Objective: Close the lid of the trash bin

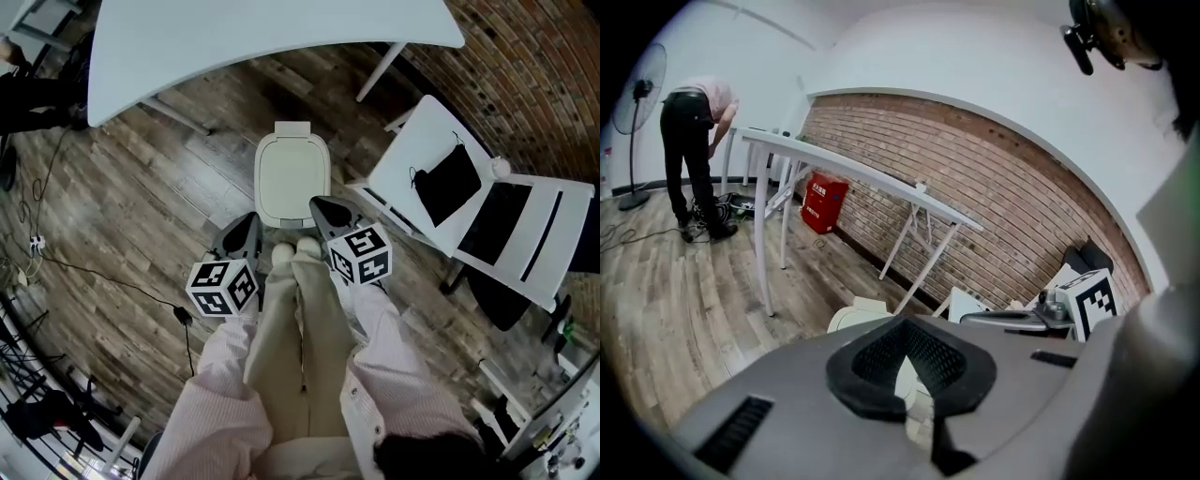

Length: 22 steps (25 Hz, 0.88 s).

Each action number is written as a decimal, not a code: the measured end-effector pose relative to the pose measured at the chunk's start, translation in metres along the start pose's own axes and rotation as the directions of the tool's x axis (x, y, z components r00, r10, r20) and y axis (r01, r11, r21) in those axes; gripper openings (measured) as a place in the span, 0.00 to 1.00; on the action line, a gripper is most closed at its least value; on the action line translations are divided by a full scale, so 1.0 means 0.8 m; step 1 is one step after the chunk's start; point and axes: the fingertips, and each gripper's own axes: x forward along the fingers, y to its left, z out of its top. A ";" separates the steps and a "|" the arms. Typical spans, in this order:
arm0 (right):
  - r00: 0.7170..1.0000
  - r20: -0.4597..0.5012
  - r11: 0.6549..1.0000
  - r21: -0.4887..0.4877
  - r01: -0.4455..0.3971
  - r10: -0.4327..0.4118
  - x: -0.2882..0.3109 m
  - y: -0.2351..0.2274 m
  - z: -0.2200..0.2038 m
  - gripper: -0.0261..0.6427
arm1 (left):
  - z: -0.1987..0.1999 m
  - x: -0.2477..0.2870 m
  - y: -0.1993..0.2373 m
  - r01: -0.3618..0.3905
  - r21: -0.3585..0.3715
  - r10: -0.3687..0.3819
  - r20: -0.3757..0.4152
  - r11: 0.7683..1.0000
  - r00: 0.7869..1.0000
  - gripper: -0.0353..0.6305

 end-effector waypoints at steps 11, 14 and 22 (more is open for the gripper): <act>0.987 0.160 0.999 0.035 0.018 -0.024 -0.075 0.026 0.095 0.04 | 0.088 -0.051 -0.049 0.036 0.068 -0.044 0.113 0.997 0.993 0.04; 0.981 0.194 1.000 0.019 0.020 -0.024 -0.096 0.034 0.118 0.04 | 0.111 -0.070 -0.060 0.041 0.091 -0.054 0.143 0.995 0.988 0.04; 0.949 0.313 0.999 -0.007 0.035 -0.031 -0.144 0.049 0.187 0.04 | 0.168 -0.117 -0.077 0.033 0.132 -0.064 0.239 0.991 0.969 0.04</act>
